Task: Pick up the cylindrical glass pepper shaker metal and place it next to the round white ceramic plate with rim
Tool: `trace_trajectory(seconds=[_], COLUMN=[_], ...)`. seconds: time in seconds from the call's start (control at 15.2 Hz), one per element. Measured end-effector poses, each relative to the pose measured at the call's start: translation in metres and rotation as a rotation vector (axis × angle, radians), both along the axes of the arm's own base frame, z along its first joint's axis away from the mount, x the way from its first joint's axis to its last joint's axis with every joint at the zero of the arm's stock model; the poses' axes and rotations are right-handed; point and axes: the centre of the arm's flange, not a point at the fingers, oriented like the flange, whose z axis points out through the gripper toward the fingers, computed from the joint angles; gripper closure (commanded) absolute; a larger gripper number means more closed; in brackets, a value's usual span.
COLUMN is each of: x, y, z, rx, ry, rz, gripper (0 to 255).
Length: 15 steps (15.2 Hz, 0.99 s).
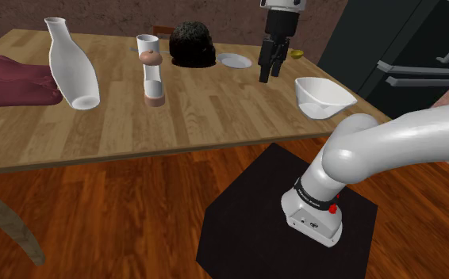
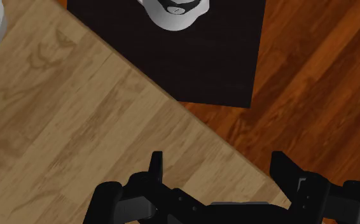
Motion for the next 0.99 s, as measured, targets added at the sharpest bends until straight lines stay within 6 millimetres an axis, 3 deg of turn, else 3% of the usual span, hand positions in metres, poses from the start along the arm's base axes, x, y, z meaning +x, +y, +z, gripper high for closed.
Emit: trace_trajectory(seconds=[0.26, 0.99], x=[0.024, 0.149], y=[0.012, 0.059], z=[-0.001, -0.007], rx=[0.001, 0.004], ry=[-0.009, -0.059], rz=[0.002, 0.011], gripper=[0, 0])
